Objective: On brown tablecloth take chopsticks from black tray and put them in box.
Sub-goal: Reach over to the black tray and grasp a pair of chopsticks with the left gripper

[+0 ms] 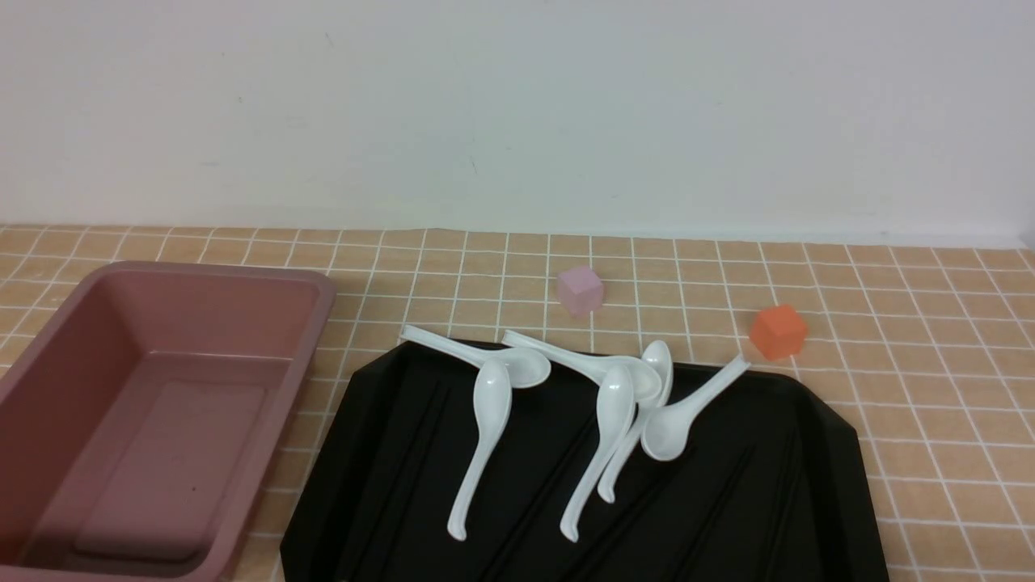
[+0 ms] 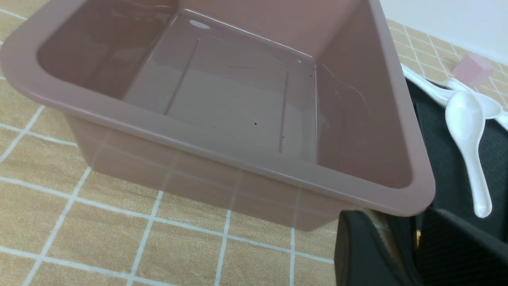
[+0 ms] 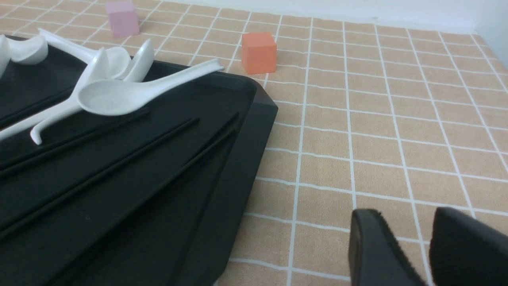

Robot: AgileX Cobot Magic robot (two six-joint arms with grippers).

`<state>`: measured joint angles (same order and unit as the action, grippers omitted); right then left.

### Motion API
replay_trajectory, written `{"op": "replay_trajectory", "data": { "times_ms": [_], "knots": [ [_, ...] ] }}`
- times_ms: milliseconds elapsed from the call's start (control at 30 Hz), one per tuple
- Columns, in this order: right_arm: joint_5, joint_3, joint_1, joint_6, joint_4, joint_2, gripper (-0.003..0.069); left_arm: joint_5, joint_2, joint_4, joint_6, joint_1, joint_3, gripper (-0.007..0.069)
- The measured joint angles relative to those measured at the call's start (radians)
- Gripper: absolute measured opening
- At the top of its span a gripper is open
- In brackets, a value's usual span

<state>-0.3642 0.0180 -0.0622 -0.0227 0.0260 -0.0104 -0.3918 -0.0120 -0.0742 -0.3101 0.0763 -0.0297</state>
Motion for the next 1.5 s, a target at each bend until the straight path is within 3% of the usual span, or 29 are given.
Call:
{"op": "replay_trajectory", "data": {
  "times_ms": [233, 367, 600, 767, 1167, 1300, 1433, 1500],
  "knots": [
    [0.0, 0.0, 0.0, 0.0, 0.0, 0.0, 0.0239, 0.0, 0.0, -0.011, -0.003, 0.0, 0.0, 0.0238],
    [0.0, 0.0, 0.0, 0.0, 0.0, 0.0, 0.0239, 0.0, 0.0, -0.132, -0.077, 0.0, 0.0, 0.0238],
    [0.0, 0.0, 0.0, 0.0, 0.0, 0.0, 0.0239, 0.012, 0.0, -0.769, -0.433, 0.0, 0.0, 0.0239],
    [0.0, 0.0, 0.0, 0.0, 0.0, 0.0, 0.0239, 0.063, 0.0, -0.903, -0.454, 0.0, 0.0, 0.0239],
    [0.0, 0.0, 0.0, 0.0, 0.0, 0.0, 0.0239, 0.309, 0.0, -0.941, -0.323, 0.0, 0.027, 0.0235],
    [0.0, 0.0, 0.0, 0.0, 0.0, 0.0, 0.0239, 0.364, 0.004, -0.894, -0.175, 0.0, 0.169, 0.0157],
    [0.0, 0.0, 0.0, 0.0, 0.0, 0.0, 0.0239, 0.245, 0.163, -0.83, 0.026, 0.0, 0.355, 0.0004],
    [0.0, 0.0, 0.0, 0.0, 0.0, 0.0, 0.0239, 0.09, 0.294, -0.783, 0.094, 0.0, 0.435, -0.0013]
  ]
}}
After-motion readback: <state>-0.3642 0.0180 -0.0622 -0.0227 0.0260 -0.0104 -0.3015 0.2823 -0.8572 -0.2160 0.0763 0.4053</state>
